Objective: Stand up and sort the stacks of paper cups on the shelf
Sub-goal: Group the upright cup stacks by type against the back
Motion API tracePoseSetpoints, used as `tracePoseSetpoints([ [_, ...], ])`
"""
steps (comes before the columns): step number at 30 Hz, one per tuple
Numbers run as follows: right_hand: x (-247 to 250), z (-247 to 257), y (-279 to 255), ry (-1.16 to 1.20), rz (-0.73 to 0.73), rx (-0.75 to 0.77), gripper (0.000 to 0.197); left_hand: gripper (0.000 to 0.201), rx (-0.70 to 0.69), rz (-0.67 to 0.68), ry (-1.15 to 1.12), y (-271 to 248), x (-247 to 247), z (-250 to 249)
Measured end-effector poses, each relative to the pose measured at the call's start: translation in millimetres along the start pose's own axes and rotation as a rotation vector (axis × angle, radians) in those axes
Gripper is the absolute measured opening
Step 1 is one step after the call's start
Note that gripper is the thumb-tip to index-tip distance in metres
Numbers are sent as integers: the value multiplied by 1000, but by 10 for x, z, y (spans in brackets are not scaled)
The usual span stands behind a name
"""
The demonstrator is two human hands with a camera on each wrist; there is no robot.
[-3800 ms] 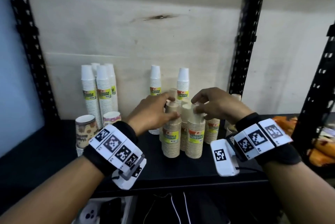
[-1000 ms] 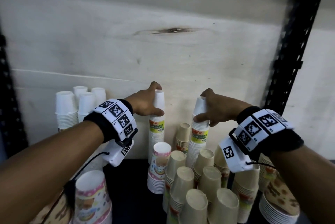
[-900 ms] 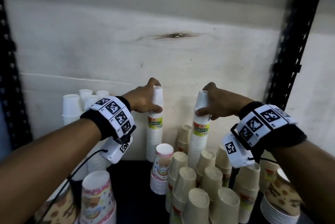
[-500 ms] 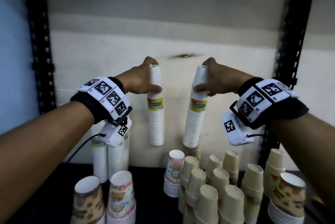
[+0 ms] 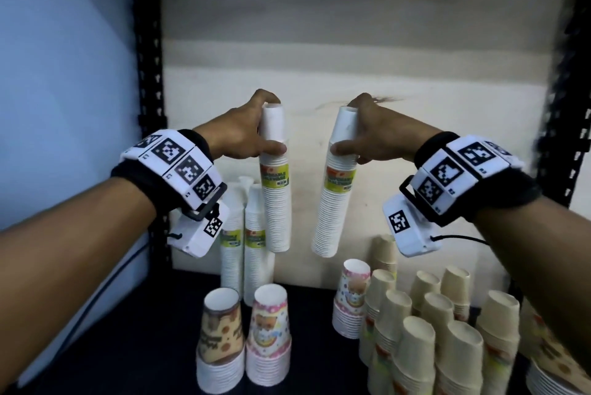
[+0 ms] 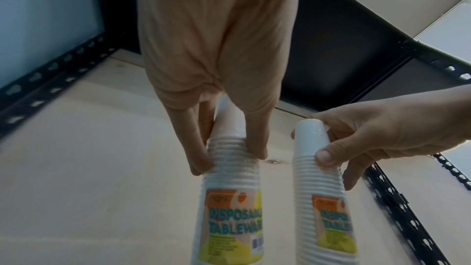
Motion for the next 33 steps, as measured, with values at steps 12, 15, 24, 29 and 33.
tracePoseSetpoints([
  [12,-924,290,46,45,177,45,68,75,26,80,87,-329,-104,750],
  [15,-1204,281,88,14,206,59,74,75,52,117,83,-389,-199,974],
  [24,-1756,300,173,6,226,63,83,74,94,133,89,-505,-467,1399],
  [29,-1869,291,224,12,189,67,85,74,109,104,73,-491,-564,1520],
  [33,-1954,290,247,-22,172,71,90,81,133,75,48,-498,-608,1580],
])
Point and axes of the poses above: each hand's wrist, its own y-axis towards the middle knuckle, its own x-axis out of the back of the hand, z = x × y, the point moved 1 cm from there along y, towards the middle knuckle
